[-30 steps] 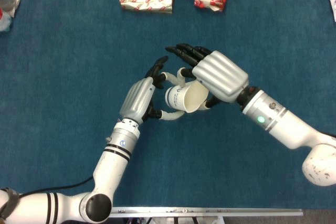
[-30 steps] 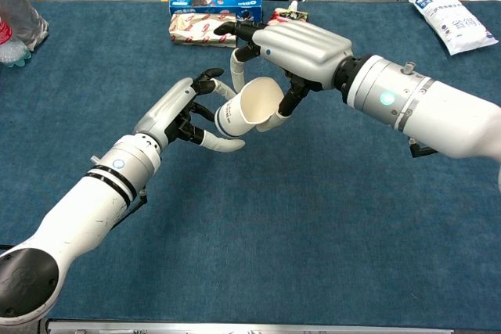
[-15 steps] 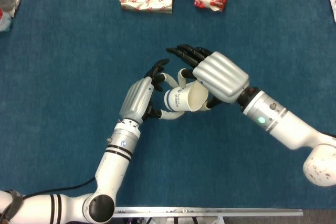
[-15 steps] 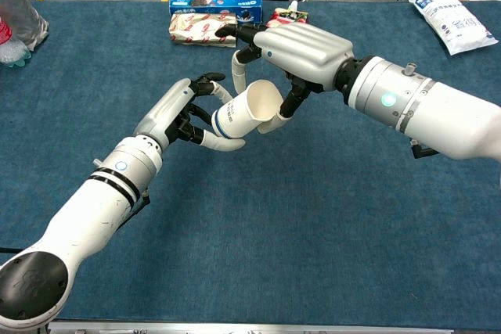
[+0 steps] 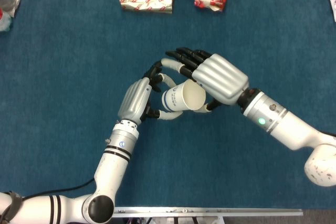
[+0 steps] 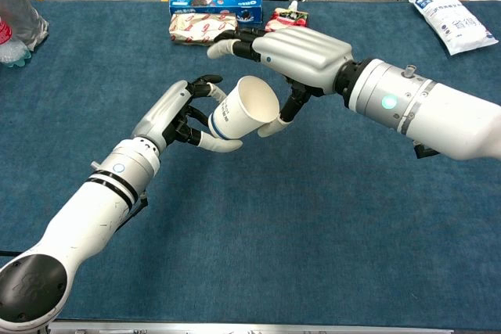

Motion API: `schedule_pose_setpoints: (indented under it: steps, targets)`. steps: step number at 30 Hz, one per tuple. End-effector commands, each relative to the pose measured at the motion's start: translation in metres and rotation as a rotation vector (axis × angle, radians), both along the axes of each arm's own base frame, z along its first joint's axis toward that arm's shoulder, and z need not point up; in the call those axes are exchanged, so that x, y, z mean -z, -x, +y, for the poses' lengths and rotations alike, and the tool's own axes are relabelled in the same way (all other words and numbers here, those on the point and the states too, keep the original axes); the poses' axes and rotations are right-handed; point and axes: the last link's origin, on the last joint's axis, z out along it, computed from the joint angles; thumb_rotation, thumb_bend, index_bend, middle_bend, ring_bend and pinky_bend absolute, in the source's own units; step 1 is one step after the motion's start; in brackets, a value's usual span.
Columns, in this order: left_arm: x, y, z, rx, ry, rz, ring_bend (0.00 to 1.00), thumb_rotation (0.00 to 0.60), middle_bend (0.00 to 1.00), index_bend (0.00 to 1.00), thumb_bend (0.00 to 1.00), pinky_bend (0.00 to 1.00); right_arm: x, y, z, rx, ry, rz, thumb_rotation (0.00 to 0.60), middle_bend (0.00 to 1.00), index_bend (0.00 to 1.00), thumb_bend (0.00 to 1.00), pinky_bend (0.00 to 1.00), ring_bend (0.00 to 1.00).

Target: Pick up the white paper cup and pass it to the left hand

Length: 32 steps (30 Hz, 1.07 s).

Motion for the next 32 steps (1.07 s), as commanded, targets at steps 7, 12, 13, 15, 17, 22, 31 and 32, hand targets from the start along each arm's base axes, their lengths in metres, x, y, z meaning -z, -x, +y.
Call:
schedule_pose_setpoints:
  steps: [7,12,13,15,17,22,31,32]
  targets:
    - [0.0,0.001,0.0,-0.003,-0.001,0.003,0.15,0.6,0.1,0.55,0.1,0.37,-0.005,-0.002,0.002,-0.012,-0.004,-0.015,0.6,0.06,0.0,0.0,0.19,0.0]
    - [-0.001,0.006,0.0,-0.016,-0.003,0.007,0.15,0.6,0.1,0.55,0.1,0.37,-0.016,0.0,0.005,-0.021,0.009,-0.031,0.6,0.06,0.0,0.0,0.19,0.0]
    - [-0.001,0.007,0.0,-0.018,-0.004,0.008,0.15,0.6,0.1,0.55,0.1,0.37,-0.018,0.0,0.006,-0.022,0.011,-0.033,0.6,0.06,0.0,0.0,0.19,0.0]
    - [-0.002,0.009,-0.001,-0.022,-0.004,0.01,0.15,0.6,0.1,0.55,0.1,0.37,-0.024,0.001,0.008,-0.024,0.018,-0.037,0.6,0.06,0.0,0.0,0.19,0.0]
    - [-0.002,0.011,-0.001,-0.025,-0.004,0.014,0.15,0.6,0.1,0.55,0.1,0.37,-0.028,0.003,0.01,-0.024,0.024,-0.04,0.6,0.06,0.0,0.0,0.19,0.0]
    - [-0.003,0.013,-0.001,-0.033,-0.006,0.015,0.15,0.6,0.1,0.55,0.1,0.37,-0.037,0.007,0.014,-0.025,0.036,-0.041,0.6,0.06,0.0,0.0,0.19,0.0]
    - [-0.001,0.009,0.006,-0.022,0.0,0.011,0.15,0.6,0.1,0.55,0.1,0.37,-0.052,0.018,0.024,-0.015,0.059,-0.026,0.6,0.06,0.0,0.0,0.19,0.0]
    - [-0.001,0.009,0.005,-0.019,0.0,0.013,0.15,0.6,0.1,0.55,0.1,0.37,-0.053,0.02,0.026,-0.014,0.06,-0.023,0.6,0.06,0.0,0.0,0.19,0.0]
